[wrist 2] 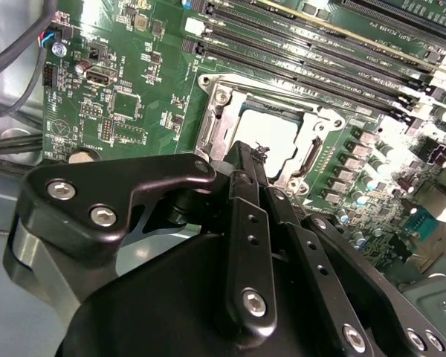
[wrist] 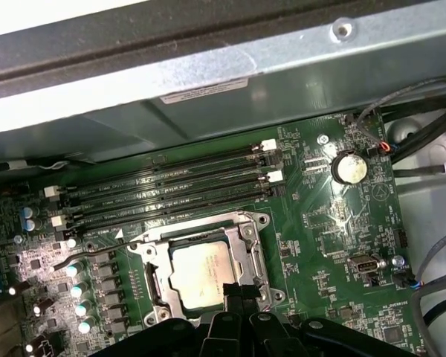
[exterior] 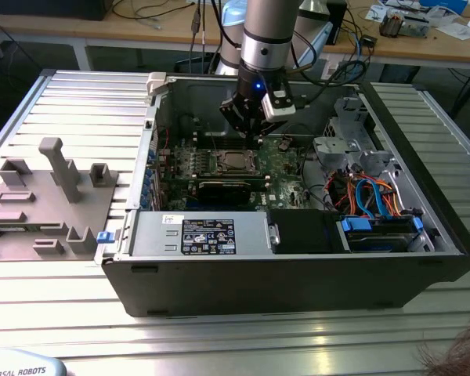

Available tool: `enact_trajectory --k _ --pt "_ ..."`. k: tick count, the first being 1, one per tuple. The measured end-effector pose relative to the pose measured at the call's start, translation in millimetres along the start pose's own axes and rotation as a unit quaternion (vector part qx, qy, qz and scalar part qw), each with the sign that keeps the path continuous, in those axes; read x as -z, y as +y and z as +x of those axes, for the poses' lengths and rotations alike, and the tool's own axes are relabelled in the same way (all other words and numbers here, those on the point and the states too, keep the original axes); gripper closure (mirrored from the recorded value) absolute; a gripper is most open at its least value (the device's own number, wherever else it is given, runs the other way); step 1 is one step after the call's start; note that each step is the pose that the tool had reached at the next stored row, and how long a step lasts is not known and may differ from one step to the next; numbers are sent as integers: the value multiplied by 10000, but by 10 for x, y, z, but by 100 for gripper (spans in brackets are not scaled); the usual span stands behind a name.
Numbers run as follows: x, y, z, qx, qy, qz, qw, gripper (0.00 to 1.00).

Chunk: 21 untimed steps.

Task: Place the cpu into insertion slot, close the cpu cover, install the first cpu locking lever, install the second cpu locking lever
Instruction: 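Install the first cpu locking lever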

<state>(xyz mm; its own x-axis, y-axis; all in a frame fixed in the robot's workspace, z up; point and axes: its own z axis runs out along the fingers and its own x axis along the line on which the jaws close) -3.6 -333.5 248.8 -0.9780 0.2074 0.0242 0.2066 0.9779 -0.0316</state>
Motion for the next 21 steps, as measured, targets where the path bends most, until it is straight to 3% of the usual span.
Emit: enact_trajectory --k 21 --pt "0 0 0 136 -4 3 9999 89"
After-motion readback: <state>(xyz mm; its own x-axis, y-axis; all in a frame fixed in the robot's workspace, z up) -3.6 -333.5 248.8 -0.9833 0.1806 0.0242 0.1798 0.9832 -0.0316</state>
